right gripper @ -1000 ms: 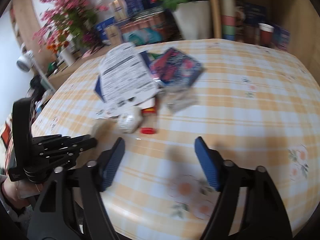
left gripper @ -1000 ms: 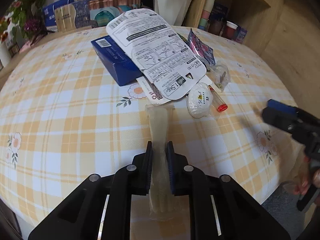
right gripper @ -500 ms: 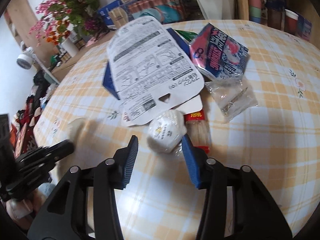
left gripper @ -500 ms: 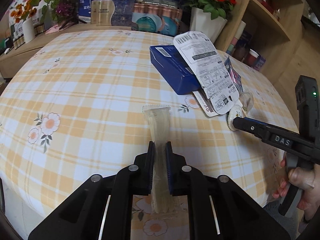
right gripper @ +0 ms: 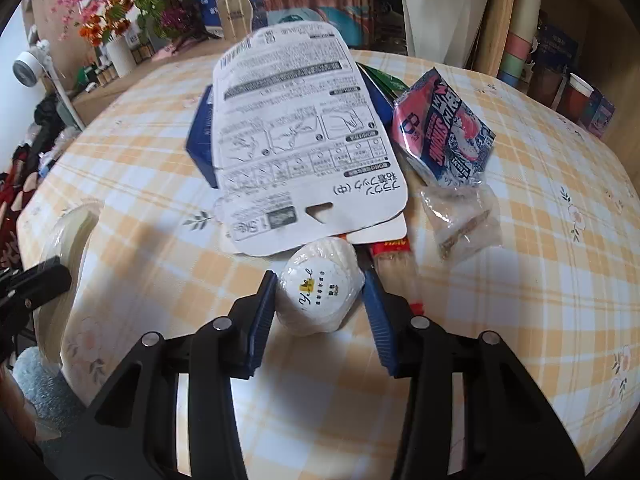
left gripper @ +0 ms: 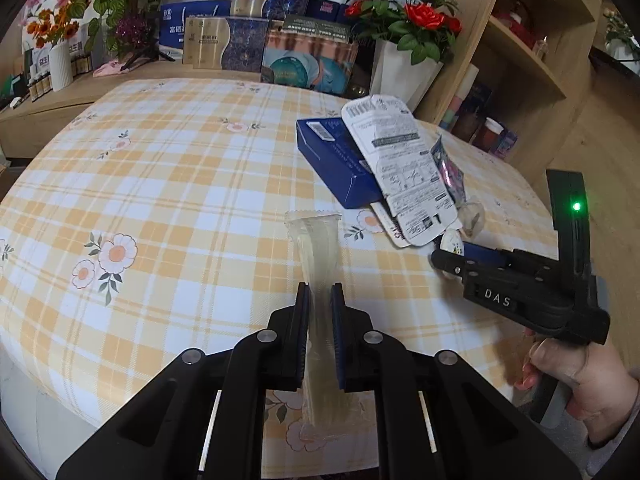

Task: Collect trash
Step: 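Lift the clear strip with the left tool while the right tool grasps the white round ball, then carry the strip and the white ball over the brown bin with both tools, then open the right tool to drop the ball while the left tool opens to drop the strip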

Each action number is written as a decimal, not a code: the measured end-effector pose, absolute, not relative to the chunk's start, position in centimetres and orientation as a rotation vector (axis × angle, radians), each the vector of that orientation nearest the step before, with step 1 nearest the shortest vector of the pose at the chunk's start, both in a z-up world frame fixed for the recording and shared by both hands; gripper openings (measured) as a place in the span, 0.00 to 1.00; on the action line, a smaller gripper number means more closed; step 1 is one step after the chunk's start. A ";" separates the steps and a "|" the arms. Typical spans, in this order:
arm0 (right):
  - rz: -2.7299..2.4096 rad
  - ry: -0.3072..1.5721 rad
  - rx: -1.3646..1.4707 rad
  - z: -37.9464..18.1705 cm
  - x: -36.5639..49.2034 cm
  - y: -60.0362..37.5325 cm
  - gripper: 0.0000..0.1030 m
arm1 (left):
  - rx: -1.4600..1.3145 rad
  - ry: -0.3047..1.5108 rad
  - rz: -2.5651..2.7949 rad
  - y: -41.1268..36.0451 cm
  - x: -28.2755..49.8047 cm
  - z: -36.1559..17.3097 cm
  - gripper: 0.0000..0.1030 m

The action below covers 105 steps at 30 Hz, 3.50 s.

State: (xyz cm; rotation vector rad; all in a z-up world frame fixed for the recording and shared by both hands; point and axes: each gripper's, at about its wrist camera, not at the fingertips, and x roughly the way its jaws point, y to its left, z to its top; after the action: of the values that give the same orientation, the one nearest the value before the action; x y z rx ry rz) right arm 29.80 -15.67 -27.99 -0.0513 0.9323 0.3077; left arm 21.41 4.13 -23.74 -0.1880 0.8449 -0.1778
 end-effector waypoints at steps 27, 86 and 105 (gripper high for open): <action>0.428 0.663 -0.008 -17.9 12.8 -19.3 0.44 | -0.180 0.667 -0.278 3.2 10.2 -13.2 0.11; 0.348 0.553 0.028 -16.0 6.2 -23.4 0.94 | -0.146 0.631 -0.324 1.7 2.8 -11.3 0.11; 0.283 0.522 0.048 -14.4 6.3 -25.7 0.94 | -0.094 0.648 -0.404 -0.9 1.0 -11.9 0.11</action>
State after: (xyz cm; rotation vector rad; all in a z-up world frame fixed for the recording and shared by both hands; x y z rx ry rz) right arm 6.34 -25.72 -14.44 0.0479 0.5224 0.2833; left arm 1.03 -0.86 -11.92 -0.0942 0.6475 -0.4040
